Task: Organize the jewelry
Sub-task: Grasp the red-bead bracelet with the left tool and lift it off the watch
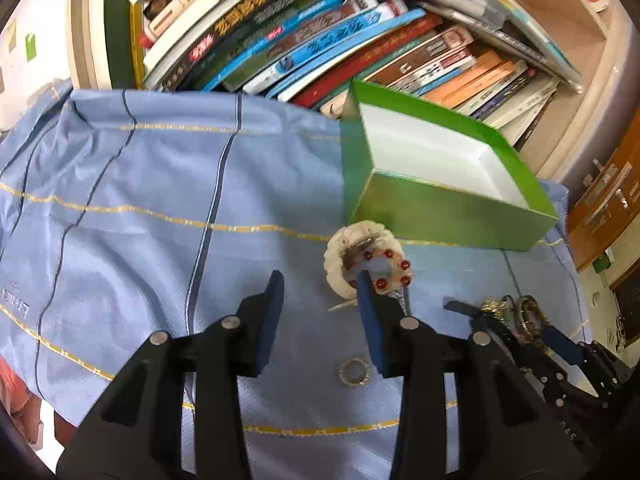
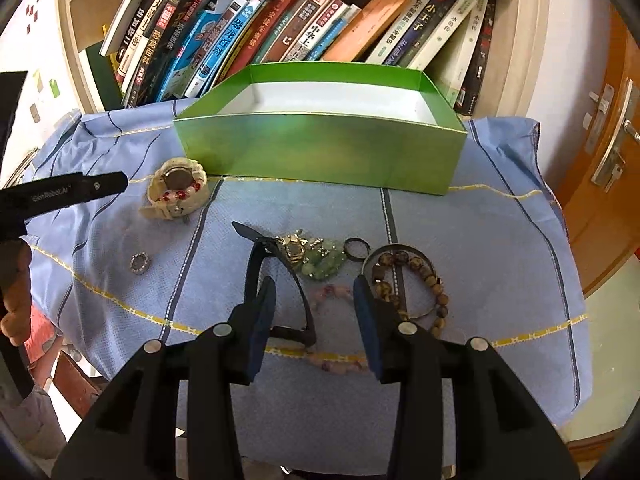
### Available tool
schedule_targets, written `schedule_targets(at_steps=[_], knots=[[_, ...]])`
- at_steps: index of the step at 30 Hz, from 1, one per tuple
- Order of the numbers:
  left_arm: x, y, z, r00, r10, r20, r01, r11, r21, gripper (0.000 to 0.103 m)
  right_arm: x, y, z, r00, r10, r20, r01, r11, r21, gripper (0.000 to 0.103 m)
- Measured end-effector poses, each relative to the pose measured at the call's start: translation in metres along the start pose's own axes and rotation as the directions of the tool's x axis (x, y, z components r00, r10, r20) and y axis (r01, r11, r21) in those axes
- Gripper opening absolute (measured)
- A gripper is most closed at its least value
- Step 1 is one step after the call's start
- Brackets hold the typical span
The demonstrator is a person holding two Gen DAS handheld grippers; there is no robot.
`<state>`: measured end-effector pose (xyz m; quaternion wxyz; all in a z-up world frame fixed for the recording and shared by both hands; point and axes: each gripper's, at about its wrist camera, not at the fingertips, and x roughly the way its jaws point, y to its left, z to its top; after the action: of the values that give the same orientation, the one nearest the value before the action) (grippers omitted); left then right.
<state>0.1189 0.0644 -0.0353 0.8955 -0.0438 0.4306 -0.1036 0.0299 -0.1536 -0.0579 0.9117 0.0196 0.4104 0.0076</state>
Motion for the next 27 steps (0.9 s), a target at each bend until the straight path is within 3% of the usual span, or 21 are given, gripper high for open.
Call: schedule_targets(at_steps=[7, 12, 14, 17, 22, 27], knots=[[0.007, -0.042, -0.003, 0.997, -0.074, 0.001, 0.073, 0.988, 0.135, 0.037, 0.005, -0.004, -0.002, 1.0, 0.003, -0.016, -0.002, 1.0, 0.015, 0.041], [0.037, -0.068, -0.001, 0.998, -0.034, -0.054, 0.046, 0.973, 0.228, 0.035, 0.003, -0.009, -0.005, 1.0, 0.004, -0.016, -0.003, 1.0, 0.024, 0.048], [0.045, -0.071, -0.002, 0.998, 0.012, -0.056, 0.002, 0.967, 0.256, 0.019, 0.002, -0.011, -0.005, 1.0, 0.006, -0.012, -0.005, 1.0, 0.029, 0.048], [0.045, -0.07, 0.0, 0.998, 0.011, -0.056, 0.004, 0.967, 0.256, 0.009, 0.002, -0.015, -0.006, 1.0, 0.003, -0.008, -0.003, 0.999, 0.035, 0.048], [0.028, -0.065, 0.004, 1.0, 0.005, -0.01, -0.002, 0.972, 0.236, 0.008, 0.0, -0.018, -0.005, 1.0, -0.002, 0.002, 0.002, 0.999, 0.046, 0.048], [-0.018, -0.055, 0.012, 0.996, -0.031, 0.084, 0.012, 0.977, 0.214, 0.008, -0.009, -0.032, -0.004, 0.999, -0.046, 0.019, 0.044, 0.996, 0.077, 0.048]])
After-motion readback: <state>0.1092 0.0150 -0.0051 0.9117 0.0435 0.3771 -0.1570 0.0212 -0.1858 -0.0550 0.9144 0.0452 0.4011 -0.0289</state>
